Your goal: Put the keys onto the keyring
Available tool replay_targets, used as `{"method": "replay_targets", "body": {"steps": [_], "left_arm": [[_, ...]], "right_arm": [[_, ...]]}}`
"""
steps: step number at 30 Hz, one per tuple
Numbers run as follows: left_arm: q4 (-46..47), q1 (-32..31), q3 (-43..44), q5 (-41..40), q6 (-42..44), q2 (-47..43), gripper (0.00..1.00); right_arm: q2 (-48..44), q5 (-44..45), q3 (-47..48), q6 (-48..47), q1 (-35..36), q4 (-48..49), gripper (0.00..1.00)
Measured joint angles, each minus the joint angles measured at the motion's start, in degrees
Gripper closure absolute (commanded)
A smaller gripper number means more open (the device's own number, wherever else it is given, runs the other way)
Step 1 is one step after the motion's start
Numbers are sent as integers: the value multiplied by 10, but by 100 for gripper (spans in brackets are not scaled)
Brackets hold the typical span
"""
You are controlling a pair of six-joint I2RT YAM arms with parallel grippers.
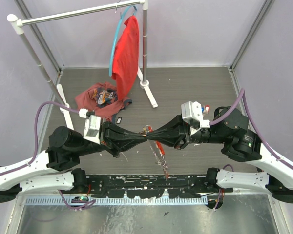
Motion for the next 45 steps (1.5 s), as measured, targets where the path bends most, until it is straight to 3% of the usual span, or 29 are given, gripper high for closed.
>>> {"method": "replay_targets", "body": {"steps": [3, 8, 9, 14, 21, 27, 33, 45], "left_arm": [[2, 0, 0, 2, 0, 0, 100], [3, 0, 0, 4, 0, 0, 100], [3, 0, 0, 5, 0, 0, 98], [3, 0, 0, 5, 3, -1, 66], [-28, 0, 0, -13, 16, -39, 55], [-75, 0, 7, -43, 37, -72, 53], [-146, 0, 48, -52, 64, -43, 54], [-268, 0, 108, -55, 124, 37, 71]], "right_arm": [[0, -1, 0, 1, 0, 0, 99], [5, -2, 1, 5, 0, 0, 100], [6, -2, 2, 5, 0, -1, 100], [10, 2, 22, 2, 0, -26, 99], [20, 25, 57, -22, 0, -100, 99], [42, 48, 109, -47, 0, -157, 99], [93, 74, 193, -71, 0, -249, 99], [184, 104, 288, -102, 0, -434, 99]]}}
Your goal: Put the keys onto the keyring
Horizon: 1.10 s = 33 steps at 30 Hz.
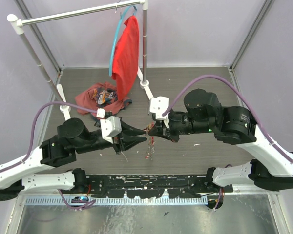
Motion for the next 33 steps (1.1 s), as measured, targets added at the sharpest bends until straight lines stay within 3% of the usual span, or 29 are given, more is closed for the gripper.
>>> {"method": "replay_targets", "body": {"steps": [8, 21, 33], "left_arm": [[-25, 0, 4, 1, 11, 16, 73], [-25, 0, 11, 24, 13, 39, 70], [-24, 0, 12, 35, 10, 48, 84]], "right_arm": [[14, -6, 24, -29, 0, -59, 99], [14, -26, 25, -41, 0, -63, 99], [13, -43, 19, -42, 0, -63, 99]]}}
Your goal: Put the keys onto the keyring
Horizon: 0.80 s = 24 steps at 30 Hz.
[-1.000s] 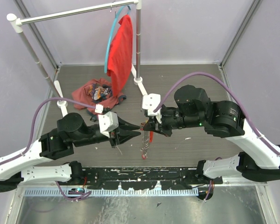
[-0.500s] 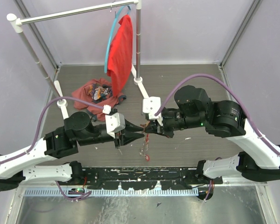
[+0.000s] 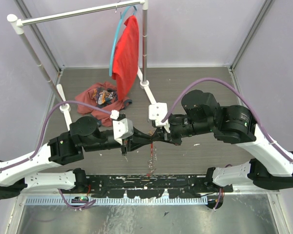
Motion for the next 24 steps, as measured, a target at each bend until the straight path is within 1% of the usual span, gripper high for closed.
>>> {"method": "replay_targets", "body": {"steps": [3, 4, 7, 8, 9, 10, 11, 13, 17, 24], "left_arm": [[1, 0, 0, 1, -3, 0, 98], [1, 0, 0, 0, -4, 0, 100], [1, 0, 0, 0, -6, 1, 100], [1, 0, 1, 0, -6, 1, 100], [1, 0, 1, -1, -6, 1, 100], [2, 0, 2, -3, -6, 1, 100], [3, 0, 2, -4, -6, 0, 100], [3, 0, 2, -9, -7, -2, 100], [7, 0, 1, -12, -9, -15, 100], [75, 0, -28, -10, -25, -73, 100]], "right_arm": [[0, -1, -3, 0, 0, 0, 99], [0, -1, -4, 0, 0, 0, 99], [-3, -2, -6, 0, 0, 1, 98], [-4, -2, -8, 0, 0, 3, 94], [-7, -2, -11, 0, 0, 7, 87], [-10, -2, -14, 0, 0, 12, 78], [-14, -2, -19, 1, 0, 18, 72], [-27, -2, -32, 5, 0, 37, 67], [-85, 1, -84, 16, 0, 104, 64], [-207, 3, -200, 49, 0, 250, 64]]}}
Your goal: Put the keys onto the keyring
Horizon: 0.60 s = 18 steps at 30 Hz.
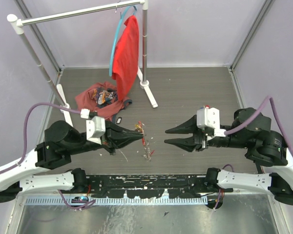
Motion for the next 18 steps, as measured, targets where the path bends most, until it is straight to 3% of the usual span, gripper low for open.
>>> {"method": "replay_targets", "body": {"steps": [10, 18], "left_arm": [[83, 0, -10, 16, -23, -19, 100], [107, 0, -16, 35, -33, -9, 100]], "right_arm": [[-10, -31, -80, 48, 0, 176, 66], [16, -61, -91, 69, 0, 236, 68]]}}
